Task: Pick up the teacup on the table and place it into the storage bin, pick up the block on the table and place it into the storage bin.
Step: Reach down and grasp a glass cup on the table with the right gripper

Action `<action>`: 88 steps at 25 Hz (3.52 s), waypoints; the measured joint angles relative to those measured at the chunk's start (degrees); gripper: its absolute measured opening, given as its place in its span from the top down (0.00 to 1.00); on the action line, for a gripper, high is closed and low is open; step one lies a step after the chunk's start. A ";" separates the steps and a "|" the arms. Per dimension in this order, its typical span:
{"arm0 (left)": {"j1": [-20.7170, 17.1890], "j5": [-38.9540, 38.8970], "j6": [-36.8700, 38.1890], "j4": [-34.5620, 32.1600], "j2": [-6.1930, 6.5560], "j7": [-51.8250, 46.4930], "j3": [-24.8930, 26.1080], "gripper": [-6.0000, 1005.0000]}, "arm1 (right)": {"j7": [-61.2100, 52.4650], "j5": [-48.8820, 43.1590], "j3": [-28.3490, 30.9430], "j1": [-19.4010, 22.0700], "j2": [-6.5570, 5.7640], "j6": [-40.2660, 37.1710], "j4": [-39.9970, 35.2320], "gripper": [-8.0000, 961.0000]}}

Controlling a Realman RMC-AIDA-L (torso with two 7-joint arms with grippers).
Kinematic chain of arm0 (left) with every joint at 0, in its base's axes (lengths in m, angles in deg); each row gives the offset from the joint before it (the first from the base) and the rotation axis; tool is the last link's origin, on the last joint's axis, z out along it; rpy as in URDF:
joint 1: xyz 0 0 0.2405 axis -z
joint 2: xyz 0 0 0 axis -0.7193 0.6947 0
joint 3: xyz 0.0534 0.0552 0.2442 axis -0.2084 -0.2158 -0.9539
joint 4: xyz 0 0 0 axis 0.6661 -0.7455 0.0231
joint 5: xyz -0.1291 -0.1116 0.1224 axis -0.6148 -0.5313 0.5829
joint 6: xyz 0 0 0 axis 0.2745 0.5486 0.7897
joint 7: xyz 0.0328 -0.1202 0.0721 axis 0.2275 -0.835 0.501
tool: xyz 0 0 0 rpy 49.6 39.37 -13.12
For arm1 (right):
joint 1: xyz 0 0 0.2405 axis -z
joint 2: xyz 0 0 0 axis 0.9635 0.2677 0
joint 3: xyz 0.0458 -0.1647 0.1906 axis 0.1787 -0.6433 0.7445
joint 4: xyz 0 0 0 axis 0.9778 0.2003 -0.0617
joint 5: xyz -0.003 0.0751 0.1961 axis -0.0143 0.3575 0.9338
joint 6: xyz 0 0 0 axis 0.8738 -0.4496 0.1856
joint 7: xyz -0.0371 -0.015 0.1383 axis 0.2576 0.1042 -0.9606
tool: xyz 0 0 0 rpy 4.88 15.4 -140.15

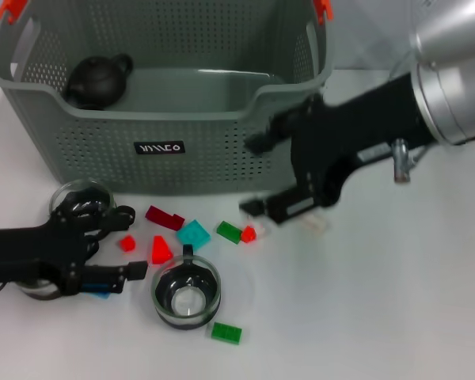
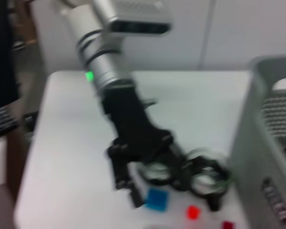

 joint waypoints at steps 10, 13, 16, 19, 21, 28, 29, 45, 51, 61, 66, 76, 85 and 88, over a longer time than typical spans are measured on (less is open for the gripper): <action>-1.12 3.00 0.50 -1.82 0.53 0.93 0.03 0.13 | -2.85 -0.09 -8.25 -7.25 0.24 -1.86 8.90 0.17; -1.25 3.03 0.56 -2.02 0.67 1.40 0.00 0.13 | -2.87 -0.19 -11.63 -10.74 0.24 0.67 15.03 0.17; -1.37 3.80 0.57 -2.40 0.78 1.71 0.00 0.13 | -2.80 -0.26 -14.95 -13.55 0.24 3.74 20.21 0.17; -1.24 5.39 0.55 -2.67 0.78 2.01 0.02 0.13 | -2.48 -0.32 -17.33 -16.22 0.33 6.08 24.65 0.17; -1.06 5.90 0.60 -2.83 0.78 2.16 -0.09 0.13 | -2.36 -0.33 -18.99 -17.95 0.48 7.37 26.98 0.17; -0.89 6.04 0.67 -3.00 0.77 2.75 -0.48 0.13 | -2.63 0.01 -24.60 -21.65 0.75 11.74 31.09 0.17; -0.88 6.04 0.67 -3.00 0.77 2.76 -0.48 0.13 | -2.63 0.10 -25.63 -21.80 0.82 12.55 31.12 0.17; -0.73 5.99 0.63 -2.74 0.60 2.79 -0.50 0.13 | -2.76 2.67 -37.81 -22.13 1.39 23.10 31.56 0.17; -0.69 5.96 0.49 -2.66 0.53 2.79 -0.50 0.13 | -2.28 4.49 -40.12 -22.02 1.38 25.80 33.73 0.17; -0.55 5.96 0.13 -2.58 0.29 2.79 -0.59 0.13 | -2.23 4.61 -42.67 -21.73 1.46 29.65 35.70 0.17; -0.55 5.96 0.10 -2.52 0.30 2.79 -0.69 0.13 | -2.16 4.61 -42.96 -21.11 1.46 30.49 35.98 0.17; -0.55 5.96 0.02 -2.37 0.20 2.79 -0.67 0.13 | -2.06 5.17 -45.27 -20.27 1.57 32.93 36.51 0.20; -0.48 5.96 -0.49 -1.75 0.16 2.87 -0.67 0.13 | -2.06 5.58 -45.70 -19.92 1.55 33.85 37.07 0.24; -0.42 6.00 -0.70 -1.24 0.16 3.01 -0.67 0.13 | -2.06 5.75 -45.71 -19.88 1.55 33.99 37.41 0.25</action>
